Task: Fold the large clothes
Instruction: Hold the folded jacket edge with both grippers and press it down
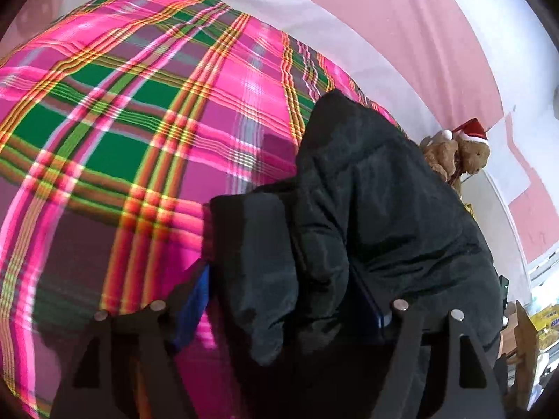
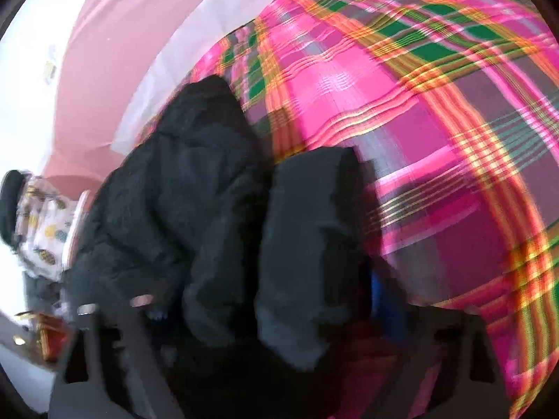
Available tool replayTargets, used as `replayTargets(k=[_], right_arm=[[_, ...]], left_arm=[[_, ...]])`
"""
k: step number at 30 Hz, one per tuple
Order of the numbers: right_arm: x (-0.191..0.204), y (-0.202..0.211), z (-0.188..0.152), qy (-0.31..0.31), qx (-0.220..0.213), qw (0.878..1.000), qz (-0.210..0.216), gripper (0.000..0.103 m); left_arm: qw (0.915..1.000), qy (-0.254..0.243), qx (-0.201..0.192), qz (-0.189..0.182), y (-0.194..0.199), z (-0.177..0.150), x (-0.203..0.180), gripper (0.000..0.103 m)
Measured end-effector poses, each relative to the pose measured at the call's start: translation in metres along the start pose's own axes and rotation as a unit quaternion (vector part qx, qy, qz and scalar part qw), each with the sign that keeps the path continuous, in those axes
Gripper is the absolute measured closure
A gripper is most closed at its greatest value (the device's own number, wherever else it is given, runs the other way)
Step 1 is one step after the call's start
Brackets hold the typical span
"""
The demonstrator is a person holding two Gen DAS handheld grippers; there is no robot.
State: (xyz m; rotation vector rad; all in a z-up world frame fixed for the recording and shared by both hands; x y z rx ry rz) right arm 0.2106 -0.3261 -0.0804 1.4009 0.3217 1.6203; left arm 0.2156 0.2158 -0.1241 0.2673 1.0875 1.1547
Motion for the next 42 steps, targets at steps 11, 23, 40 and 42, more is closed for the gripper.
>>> replayTargets(k=[11, 23, 40, 42], right_arm=[[0.022, -0.004, -0.002, 0.042, -0.006, 0.999, -0.026, 0.067], [0.08, 0.068, -0.01, 0.107, -0.08, 0.991, -0.028, 0.079], [0.113, 0.058, 0.017, 0.125, -0.1, 0.987, 0.003, 0.079], [0.12, 0.05, 0.025, 0.128, -0.1, 0.987, 0.008, 0.079]], left_arm=[[0.9983, -0.052, -0.011, 0.024, -0.006, 0.003, -0.029, 0.066], [0.9873, -0.116, -0.096, 0.051, 0.084, -0.001, -0.085, 0.078], [0.982, -0.116, -0.139, 0.054, 0.125, 0.034, -0.088, 0.077], [0.9817, -0.113, -0.142, 0.059, 0.126, 0.046, -0.083, 0.077]])
Point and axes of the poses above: each gripper's, at about its wrist camera, not at the fingertips, and y roughly against the way its jaws point, x to its left, z to its top, the point moved 1 cm from there along -y, roughly the way its jaws point, and after that the axes turned 1 degree about -x, right-handed, at the moved point
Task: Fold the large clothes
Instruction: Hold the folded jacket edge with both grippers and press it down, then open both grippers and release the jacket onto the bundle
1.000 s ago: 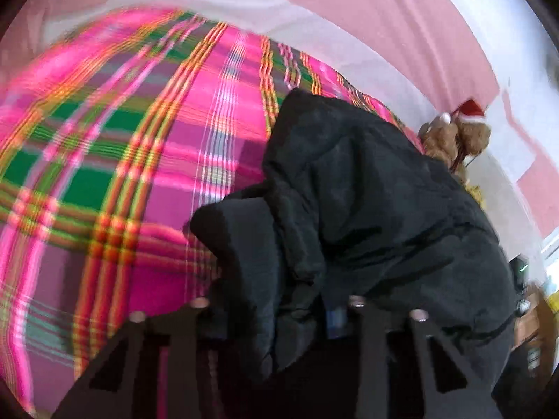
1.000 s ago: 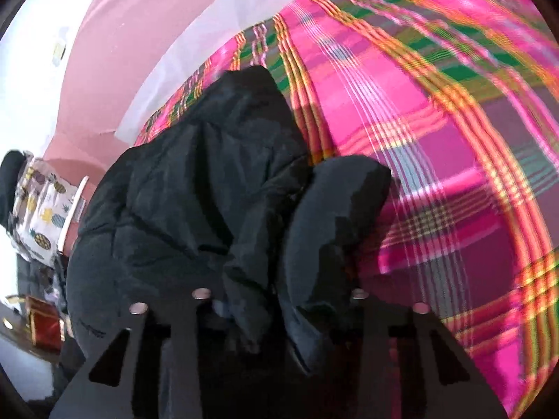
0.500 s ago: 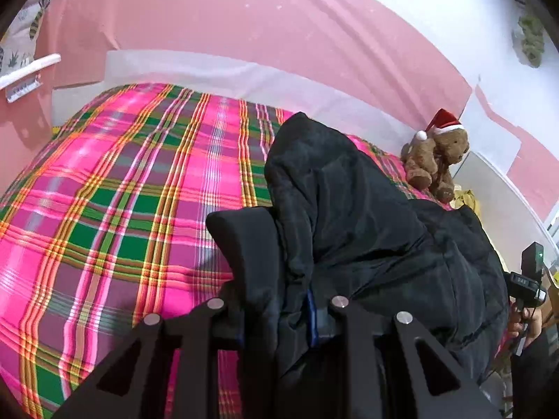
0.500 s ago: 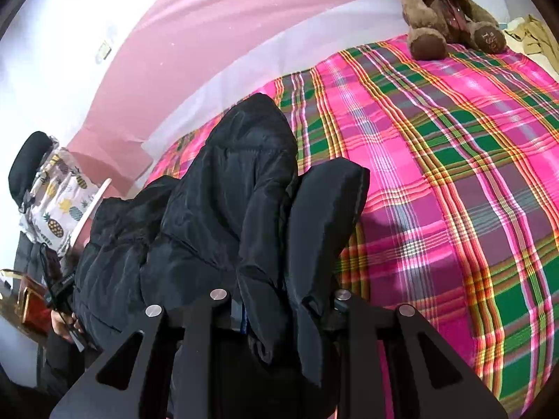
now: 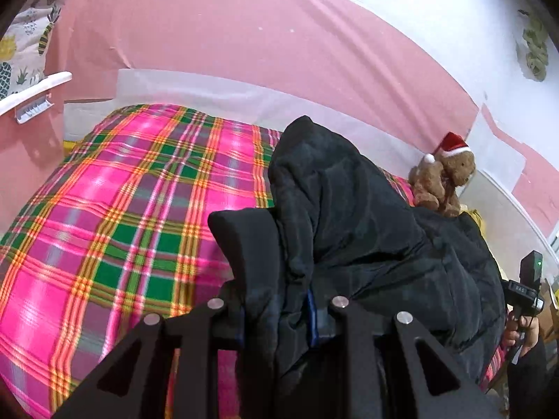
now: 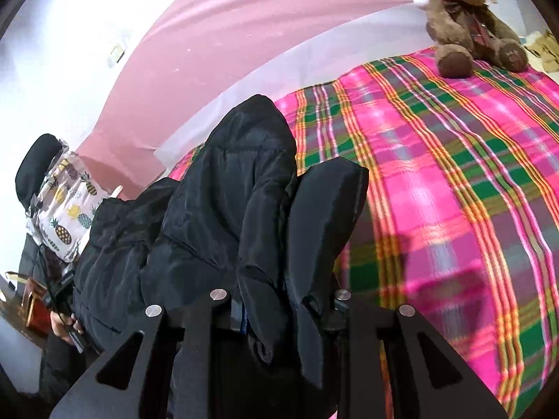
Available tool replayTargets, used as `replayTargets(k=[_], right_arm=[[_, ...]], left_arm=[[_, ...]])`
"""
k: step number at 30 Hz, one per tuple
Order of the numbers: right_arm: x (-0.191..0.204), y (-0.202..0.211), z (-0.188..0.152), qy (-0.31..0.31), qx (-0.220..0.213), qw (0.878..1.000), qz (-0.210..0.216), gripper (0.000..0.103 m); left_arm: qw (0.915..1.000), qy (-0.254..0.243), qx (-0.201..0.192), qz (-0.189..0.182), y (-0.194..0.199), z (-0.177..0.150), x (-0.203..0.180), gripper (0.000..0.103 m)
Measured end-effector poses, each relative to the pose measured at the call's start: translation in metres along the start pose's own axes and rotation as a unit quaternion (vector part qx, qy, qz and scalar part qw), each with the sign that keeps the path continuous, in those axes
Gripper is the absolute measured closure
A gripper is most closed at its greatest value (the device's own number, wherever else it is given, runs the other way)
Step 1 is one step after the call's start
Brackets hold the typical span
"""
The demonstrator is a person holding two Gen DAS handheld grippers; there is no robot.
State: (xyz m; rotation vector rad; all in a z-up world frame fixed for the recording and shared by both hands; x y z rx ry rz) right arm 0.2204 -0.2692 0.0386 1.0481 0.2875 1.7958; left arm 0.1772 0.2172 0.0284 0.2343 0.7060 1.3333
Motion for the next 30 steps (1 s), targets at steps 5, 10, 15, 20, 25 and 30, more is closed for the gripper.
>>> replayTargets(k=[5, 10, 15, 20, 25, 30], right_arm=[[0.016, -0.037, 0.025, 0.003, -0.003, 1.0, 0.012, 0.078], [0.029, -0.075, 0.051, 0.003, -0.006, 1.0, 0.021, 0.078], [0.039, -0.116, 0.077, 0.009, -0.007, 1.0, 0.025, 0.078], [0.042, -0.16, 0.086, 0.015, 0.003, 1.0, 0.022, 0.078], [0.026, -0.212, 0.079, 0.007, 0.032, 0.999, 0.007, 0.077], [0.004, -0.236, 0.071, -0.021, 0.053, 0.998, 0.001, 0.059]], left_arm=[[0.9998, 0.004, -0.006, 0.018, -0.011, 0.029, 0.023, 0.077], [0.9993, 0.004, -0.02, 0.033, -0.025, 0.065, 0.044, 0.077], [0.9985, 0.006, -0.028, 0.046, -0.049, 0.09, 0.069, 0.077], [0.998, 0.017, -0.027, 0.054, -0.084, 0.099, 0.102, 0.077], [0.9971, 0.039, 0.0, 0.065, -0.137, 0.077, 0.139, 0.076], [0.9936, 0.082, 0.023, 0.074, -0.17, 0.04, 0.174, 0.064]])
Point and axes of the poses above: each gripper's, at about its wrist camera, not at the fingertips, and y roughly against the way its jaws point, x to its left, z to its top, the point moved 1 cm from there along -y, roughly the way its jaws point, and after that the axes turned 1 degree about -x, right-handed, at the moved point
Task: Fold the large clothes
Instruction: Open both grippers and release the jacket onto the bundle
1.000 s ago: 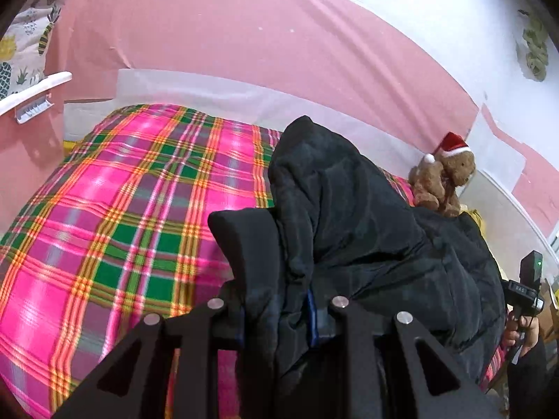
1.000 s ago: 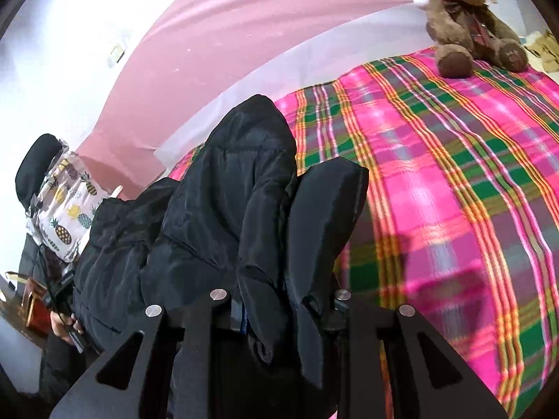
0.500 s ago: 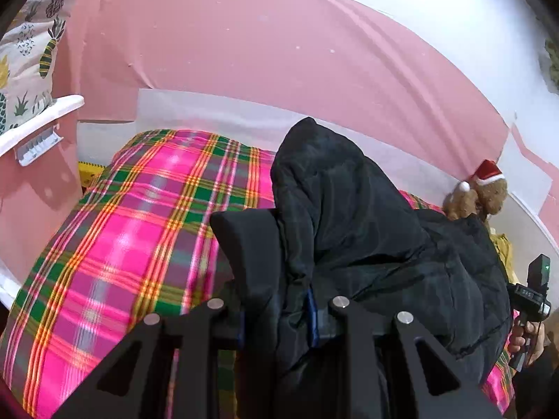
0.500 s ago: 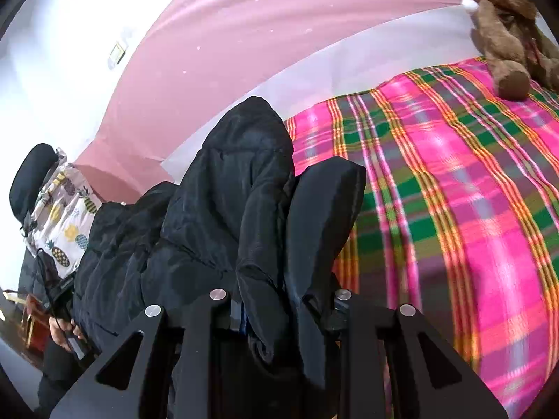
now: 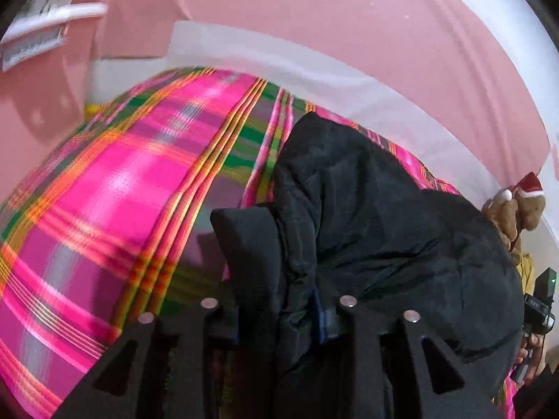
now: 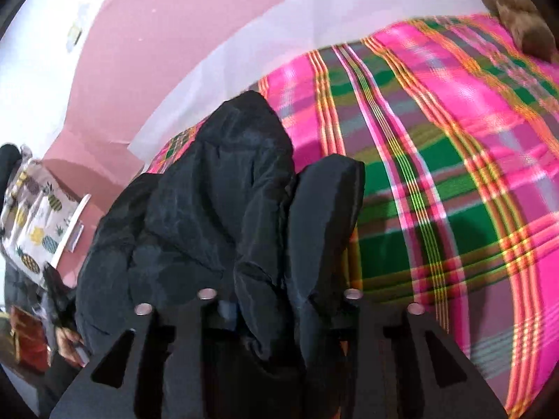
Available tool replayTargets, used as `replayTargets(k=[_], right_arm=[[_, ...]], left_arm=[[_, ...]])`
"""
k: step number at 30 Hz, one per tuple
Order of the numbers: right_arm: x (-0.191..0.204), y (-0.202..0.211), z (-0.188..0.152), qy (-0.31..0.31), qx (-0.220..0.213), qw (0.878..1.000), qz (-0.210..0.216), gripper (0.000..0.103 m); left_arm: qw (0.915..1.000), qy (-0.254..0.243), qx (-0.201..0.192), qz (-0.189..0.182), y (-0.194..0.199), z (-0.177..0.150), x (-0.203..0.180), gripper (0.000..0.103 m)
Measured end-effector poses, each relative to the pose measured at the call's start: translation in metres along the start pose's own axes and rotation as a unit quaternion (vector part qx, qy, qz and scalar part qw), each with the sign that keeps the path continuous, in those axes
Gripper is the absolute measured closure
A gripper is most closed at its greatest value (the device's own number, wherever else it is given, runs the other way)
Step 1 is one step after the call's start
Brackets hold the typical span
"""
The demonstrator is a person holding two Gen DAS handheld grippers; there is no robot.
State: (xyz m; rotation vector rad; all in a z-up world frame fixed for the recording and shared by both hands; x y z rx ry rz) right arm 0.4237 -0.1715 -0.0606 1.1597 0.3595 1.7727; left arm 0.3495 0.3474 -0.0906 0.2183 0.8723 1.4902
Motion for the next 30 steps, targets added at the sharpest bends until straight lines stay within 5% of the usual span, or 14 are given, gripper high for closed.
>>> replayTargets(k=[4, 15, 20, 24, 30], right_arm=[[-0.006, 0.007, -0.001, -0.012, 0.004, 1.0, -0.013, 0.043], [0.058, 0.081, -0.011, 0.088, -0.066, 0.99, -0.091, 0.043], [0.08, 0.045, -0.027, 0.131, -0.03, 0.985, -0.108, 0.043], [0.078, 0.012, -0.033, 0.152, -0.003, 0.978, -0.14, 0.043], [0.072, -0.004, -0.037, 0.158, 0.011, 0.976, -0.152, 0.041]], left_arm=[[0.9996, 0.026, 0.002, -0.009, 0.009, -0.002, 0.012, 0.056], [0.9961, -0.004, -0.064, 0.061, 0.098, 0.004, -0.018, 0.057], [0.9966, -0.06, -0.034, 0.046, 0.076, -0.011, -0.067, 0.057], [0.9918, -0.098, 0.005, 0.082, 0.029, -0.023, -0.088, 0.056], [0.9877, -0.116, 0.003, 0.105, 0.01, -0.027, -0.094, 0.056]])
Point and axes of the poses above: each gripper's, at about its wrist camera, not at the fingertips, and y roughly against the way its jaws point, x to its left, z to its top, the point moved 1 cm from there along -y, roughly the way its jaws point, and after that the axes turned 1 degree about -x, right-handed, at the moved point
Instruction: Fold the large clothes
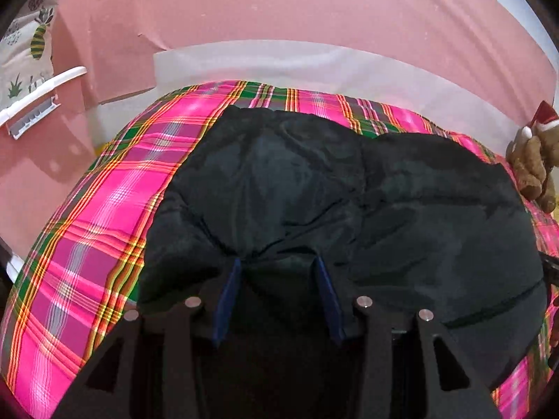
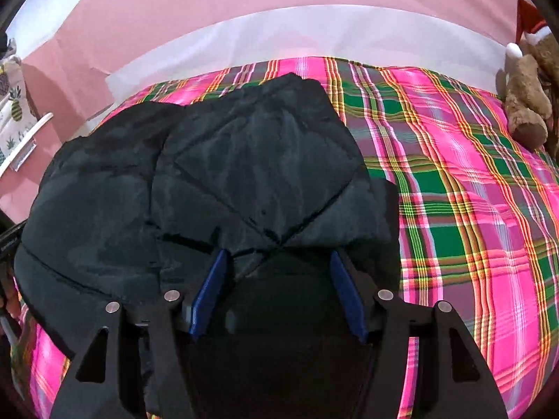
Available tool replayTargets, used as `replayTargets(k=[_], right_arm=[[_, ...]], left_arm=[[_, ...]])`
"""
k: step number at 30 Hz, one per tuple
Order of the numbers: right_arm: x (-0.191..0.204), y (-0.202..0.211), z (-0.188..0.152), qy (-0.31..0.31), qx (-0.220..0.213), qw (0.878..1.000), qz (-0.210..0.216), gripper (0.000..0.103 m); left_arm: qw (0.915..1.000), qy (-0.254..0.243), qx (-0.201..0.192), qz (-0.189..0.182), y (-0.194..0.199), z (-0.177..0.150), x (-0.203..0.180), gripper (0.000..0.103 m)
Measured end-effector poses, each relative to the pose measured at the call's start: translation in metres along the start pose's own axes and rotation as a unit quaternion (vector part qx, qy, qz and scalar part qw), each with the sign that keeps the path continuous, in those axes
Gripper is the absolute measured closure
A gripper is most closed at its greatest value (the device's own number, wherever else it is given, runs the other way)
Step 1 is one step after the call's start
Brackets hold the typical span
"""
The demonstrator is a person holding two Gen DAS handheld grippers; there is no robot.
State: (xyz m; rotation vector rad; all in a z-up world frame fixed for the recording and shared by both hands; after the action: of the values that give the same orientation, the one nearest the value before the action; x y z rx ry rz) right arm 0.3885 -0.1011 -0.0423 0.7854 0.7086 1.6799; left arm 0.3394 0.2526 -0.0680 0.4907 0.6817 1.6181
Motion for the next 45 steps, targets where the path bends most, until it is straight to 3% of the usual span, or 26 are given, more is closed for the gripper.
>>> replayTargets(k=[7, 12, 19, 28, 33, 37, 39, 45], right_arm=[[0.002, 0.022, 0.002, -0.018, -0.007, 1.0, -0.002, 0.041], [0.012, 0.075, -0.007, -0.03, -0.038, 0.999, 0.016, 0.041], [0.044, 0.155, -0.054, -0.022, -0.068, 0.997, 0.039, 0.04], [0.068, 0.238, -0.115, 0.001, -0.099, 0.994, 0.049, 0.04], [0.074, 0.262, -0.142, 0.013, -0.102, 0.994, 0.036, 0.04], [0.082, 0.276, -0.165, 0.015, -0.095, 0.995, 0.025, 0.033], [0.087, 0.281, -0.177, 0.018, -0.09, 0.996, 0.022, 0.033], [0.101, 0.285, -0.202, 0.036, -0.075, 0.996, 0.012, 0.033]], left_arm=[[0.9996, -0.009, 0.016, 0.02, 0.014, 0.0, -0.005, 0.057], [0.9999, 0.007, 0.002, 0.014, 0.068, -0.007, -0.008, 0.057], [0.9997, 0.02, -0.01, -0.008, 0.153, -0.045, -0.033, 0.057], [0.9994, -0.001, -0.019, -0.029, 0.24, -0.106, -0.075, 0.057], [0.9991, -0.009, -0.027, -0.03, 0.268, -0.134, -0.09, 0.057], [0.9992, -0.016, -0.027, -0.026, 0.285, -0.155, -0.099, 0.056], [0.999, -0.009, -0.023, -0.036, 0.289, -0.164, -0.102, 0.051], [0.9992, -0.011, -0.002, -0.038, 0.294, -0.187, -0.112, 0.05]])
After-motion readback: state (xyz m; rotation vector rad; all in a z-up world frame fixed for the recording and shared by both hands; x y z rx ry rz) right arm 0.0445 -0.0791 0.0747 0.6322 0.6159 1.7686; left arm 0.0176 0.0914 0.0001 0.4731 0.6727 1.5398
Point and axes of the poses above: each gripper's, at about its wrist camera, not at the fingertips, and y roughly against the way its jaws point, x to its left, z to its top, the point moved 1 cm from there along -y, roughly the way its jaws point, and after that the axes turned 1 degree about -x, right-handed, at the moved point
